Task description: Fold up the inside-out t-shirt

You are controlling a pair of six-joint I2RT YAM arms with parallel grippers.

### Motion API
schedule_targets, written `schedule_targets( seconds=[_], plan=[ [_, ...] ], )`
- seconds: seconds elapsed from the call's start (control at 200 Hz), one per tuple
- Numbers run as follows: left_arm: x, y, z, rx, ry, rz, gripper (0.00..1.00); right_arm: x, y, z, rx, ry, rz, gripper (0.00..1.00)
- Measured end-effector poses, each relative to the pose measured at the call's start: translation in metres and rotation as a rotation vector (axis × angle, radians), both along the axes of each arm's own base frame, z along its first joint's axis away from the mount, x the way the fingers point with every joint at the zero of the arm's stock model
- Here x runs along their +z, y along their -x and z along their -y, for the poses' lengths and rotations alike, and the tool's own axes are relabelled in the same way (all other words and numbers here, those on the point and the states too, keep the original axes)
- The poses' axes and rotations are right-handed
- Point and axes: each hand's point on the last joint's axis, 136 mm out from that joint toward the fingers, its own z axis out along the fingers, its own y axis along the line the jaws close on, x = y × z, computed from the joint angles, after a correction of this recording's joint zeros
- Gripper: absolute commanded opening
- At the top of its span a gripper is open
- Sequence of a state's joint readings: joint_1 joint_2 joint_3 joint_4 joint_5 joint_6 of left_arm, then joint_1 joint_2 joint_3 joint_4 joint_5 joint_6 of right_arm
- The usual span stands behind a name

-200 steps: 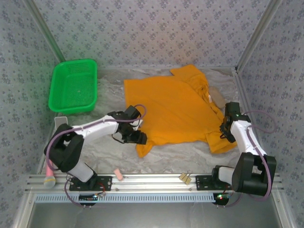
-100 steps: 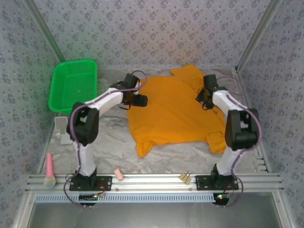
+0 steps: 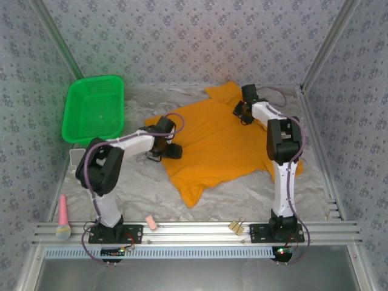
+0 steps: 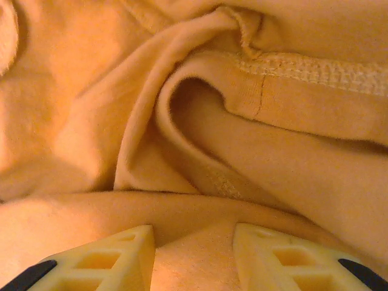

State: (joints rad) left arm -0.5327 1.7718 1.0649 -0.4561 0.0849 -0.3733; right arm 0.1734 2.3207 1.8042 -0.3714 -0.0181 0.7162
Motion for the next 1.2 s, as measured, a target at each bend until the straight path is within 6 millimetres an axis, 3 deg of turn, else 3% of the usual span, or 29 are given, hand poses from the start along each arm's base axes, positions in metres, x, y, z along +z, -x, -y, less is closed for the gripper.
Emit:
schedule_targets(
  seconds=[0.15,0.29,0.375,0.46,0.61,0.72,0.824,0.939,1.019,1.104,1.199],
  plan=[
    [0.001,0.063,0.009,-0.042,0.061,-0.108,0.72,0.005,-0.029,-0.077,0.138,-0.049,0.059,0.46],
    [0.004,0.107,0.039,-0.110,0.126,-0.212,0.72,0.009,-0.033,-0.149,0.269,-0.068,0.093,0.48],
    [0.008,0.129,0.061,-0.158,0.183,-0.261,0.72,0.011,-0.028,-0.176,0.319,-0.094,0.096,0.50],
    [0.012,0.140,0.081,-0.183,0.244,-0.310,0.72,0.011,-0.021,-0.185,0.352,-0.121,0.072,0.52],
    [0.033,0.139,0.119,-0.238,0.353,-0.331,0.74,0.015,-0.014,-0.168,0.379,-0.116,0.043,0.64],
    [0.066,0.137,0.143,-0.308,0.439,-0.288,0.75,0.024,0.009,-0.132,0.390,-0.078,-0.010,0.72],
    [0.097,0.133,0.142,-0.358,0.463,-0.220,0.75,0.050,0.031,-0.092,0.376,-0.065,-0.026,0.73],
    [0.117,0.111,0.115,-0.302,0.426,-0.117,0.74,0.078,0.066,-0.048,0.303,-0.039,-0.034,0.71],
    [0.112,0.085,0.082,-0.190,0.366,-0.054,0.73,0.077,0.100,-0.028,0.258,-0.030,-0.068,0.69],
    [0.086,0.061,0.038,-0.051,0.257,-0.031,0.73,0.052,0.139,-0.018,0.237,-0.027,-0.145,0.66],
    [0.055,0.054,0.005,0.027,0.127,-0.042,0.70,0.011,0.168,-0.012,0.224,-0.030,-0.251,0.56]
  ],
)
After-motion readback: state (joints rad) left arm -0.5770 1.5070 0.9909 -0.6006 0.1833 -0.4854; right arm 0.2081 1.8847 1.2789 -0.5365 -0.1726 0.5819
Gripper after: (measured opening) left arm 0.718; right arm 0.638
